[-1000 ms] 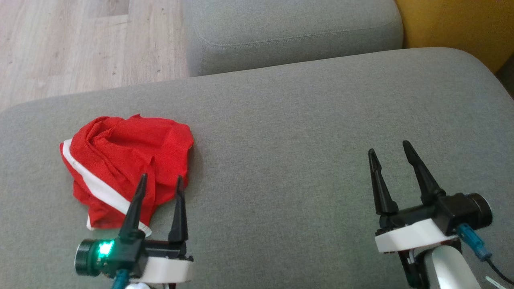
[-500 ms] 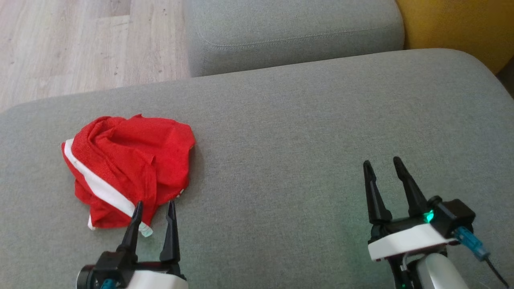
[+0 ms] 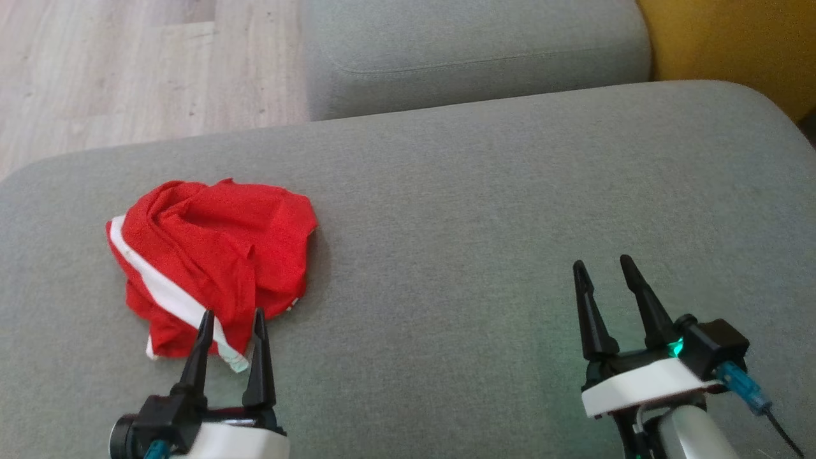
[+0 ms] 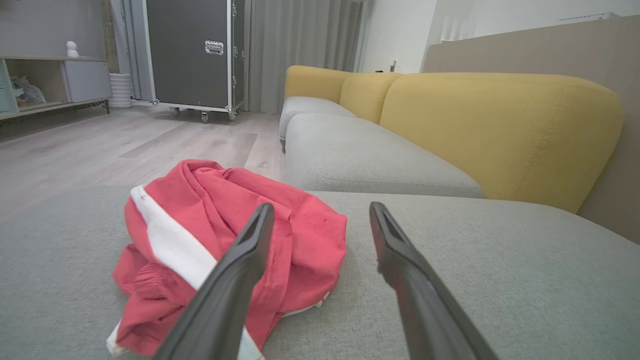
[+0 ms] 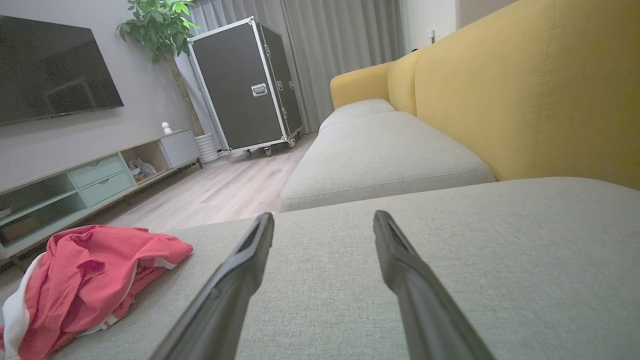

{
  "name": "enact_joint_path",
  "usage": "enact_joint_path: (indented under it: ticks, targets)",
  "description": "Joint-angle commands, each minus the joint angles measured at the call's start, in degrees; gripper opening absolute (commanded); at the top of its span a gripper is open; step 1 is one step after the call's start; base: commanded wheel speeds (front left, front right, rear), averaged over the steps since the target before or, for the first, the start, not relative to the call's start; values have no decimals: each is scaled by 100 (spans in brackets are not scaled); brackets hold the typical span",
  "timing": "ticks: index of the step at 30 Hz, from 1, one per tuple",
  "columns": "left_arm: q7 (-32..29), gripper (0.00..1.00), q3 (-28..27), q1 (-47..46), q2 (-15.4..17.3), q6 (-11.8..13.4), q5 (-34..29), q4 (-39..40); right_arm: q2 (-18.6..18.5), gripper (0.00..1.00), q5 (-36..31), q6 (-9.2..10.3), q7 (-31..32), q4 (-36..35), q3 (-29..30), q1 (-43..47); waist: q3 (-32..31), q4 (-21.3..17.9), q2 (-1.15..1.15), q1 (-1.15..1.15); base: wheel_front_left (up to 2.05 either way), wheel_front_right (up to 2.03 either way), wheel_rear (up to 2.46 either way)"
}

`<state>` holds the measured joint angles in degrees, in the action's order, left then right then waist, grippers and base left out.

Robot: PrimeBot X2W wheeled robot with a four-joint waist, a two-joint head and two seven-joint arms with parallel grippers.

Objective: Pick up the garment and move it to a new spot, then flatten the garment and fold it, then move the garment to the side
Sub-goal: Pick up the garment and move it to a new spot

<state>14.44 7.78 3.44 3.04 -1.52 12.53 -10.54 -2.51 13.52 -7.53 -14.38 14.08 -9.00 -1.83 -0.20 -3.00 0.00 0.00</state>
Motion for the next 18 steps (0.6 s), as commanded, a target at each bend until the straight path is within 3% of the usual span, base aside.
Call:
enact_joint_path:
  ticks: [1,18]
  targets:
    - [56,100,-168,-228,-14,24,33,212,-37,100,-61,4,-62,-140,-159,-257,-25,82,0,0,0,0,0]
    - [56,100,-418,53,-15,26,-92,125,-37,100,-77,4,-62,11,-650,-60,-365,1118,0,0,0,0,0]
